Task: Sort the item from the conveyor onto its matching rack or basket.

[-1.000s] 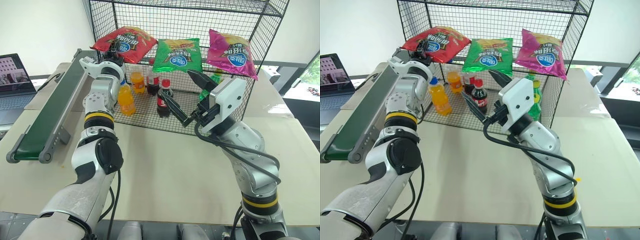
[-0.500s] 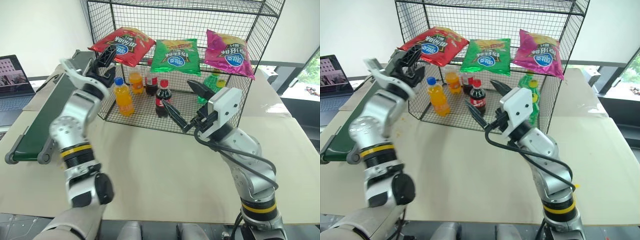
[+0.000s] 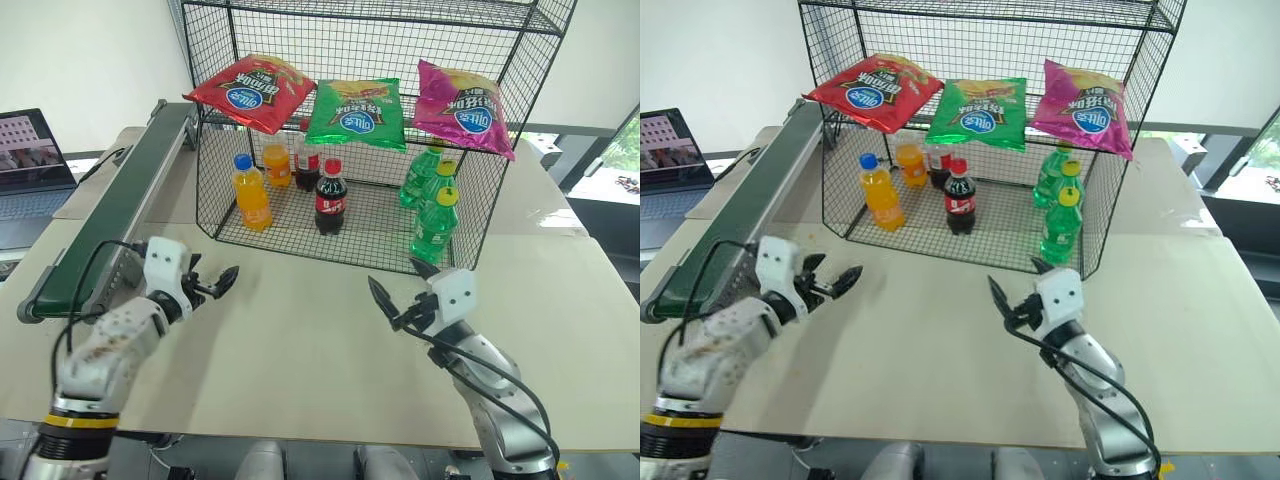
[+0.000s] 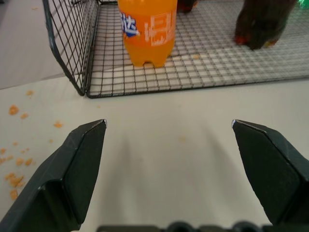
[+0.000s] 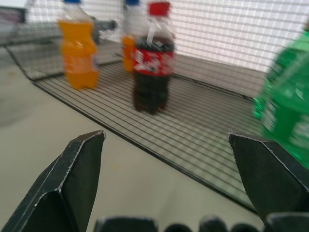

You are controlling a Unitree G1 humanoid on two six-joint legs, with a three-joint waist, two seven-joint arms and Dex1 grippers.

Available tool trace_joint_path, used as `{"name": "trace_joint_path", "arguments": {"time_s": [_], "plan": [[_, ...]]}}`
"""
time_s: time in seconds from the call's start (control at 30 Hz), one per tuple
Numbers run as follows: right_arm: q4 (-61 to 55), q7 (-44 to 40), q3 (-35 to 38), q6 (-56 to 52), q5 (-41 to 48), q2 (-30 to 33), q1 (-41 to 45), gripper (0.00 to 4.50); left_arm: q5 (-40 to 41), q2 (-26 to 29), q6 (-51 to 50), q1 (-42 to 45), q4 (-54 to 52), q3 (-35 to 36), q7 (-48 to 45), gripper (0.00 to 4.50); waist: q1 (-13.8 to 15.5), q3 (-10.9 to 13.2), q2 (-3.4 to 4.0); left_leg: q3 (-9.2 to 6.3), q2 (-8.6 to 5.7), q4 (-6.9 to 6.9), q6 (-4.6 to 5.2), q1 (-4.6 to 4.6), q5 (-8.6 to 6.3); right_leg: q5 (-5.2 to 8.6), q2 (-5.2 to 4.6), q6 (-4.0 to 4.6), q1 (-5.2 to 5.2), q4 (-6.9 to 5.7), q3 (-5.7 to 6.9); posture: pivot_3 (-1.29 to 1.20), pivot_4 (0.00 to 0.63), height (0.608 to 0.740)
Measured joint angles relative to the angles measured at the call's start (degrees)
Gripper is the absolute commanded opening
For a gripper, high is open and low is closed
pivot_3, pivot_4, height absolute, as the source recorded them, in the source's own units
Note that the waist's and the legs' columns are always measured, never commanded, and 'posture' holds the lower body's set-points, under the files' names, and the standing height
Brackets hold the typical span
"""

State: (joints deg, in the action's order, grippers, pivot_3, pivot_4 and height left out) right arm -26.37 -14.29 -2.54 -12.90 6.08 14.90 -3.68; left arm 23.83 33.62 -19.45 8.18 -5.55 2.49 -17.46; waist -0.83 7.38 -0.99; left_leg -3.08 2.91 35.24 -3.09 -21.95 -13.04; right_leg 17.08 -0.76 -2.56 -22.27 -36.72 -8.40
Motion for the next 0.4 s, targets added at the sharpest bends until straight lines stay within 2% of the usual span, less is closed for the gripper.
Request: {"name": "trace_joint_path", "arguments": {"time_s": [0.2, 0.4], "plan": [[2.09, 2.26, 1.90, 1.64, -1.88, -0.92, -1.51, 4.50, -5.75, -7.27, 7.04, -0.07, 6.85, -2.54, -2.50, 4.43, -0.24, -0.01, -0.01, 0.00, 0.00, -0.02, 0.06, 0.02, -0.02, 0.00, 0.00, -0.01, 0.01, -0.05, 0.01, 0.00, 0.150, 0.740], [3.60, 3.43, 3.38, 3.10, -2.67, -2.25, -1.66, 4.50, -5.73, -8.92, 7.06, 2.86, 8.75, -1.74, -5.98, 4.43, -0.30, -0.01, -0.01, -0.01, -0.01, -0.02, 0.08, 0.00, -0.01, 0.00, 0.00, -0.02, 0.02, -0.07, 0.02, 0.00, 0.150, 0.740]]}}
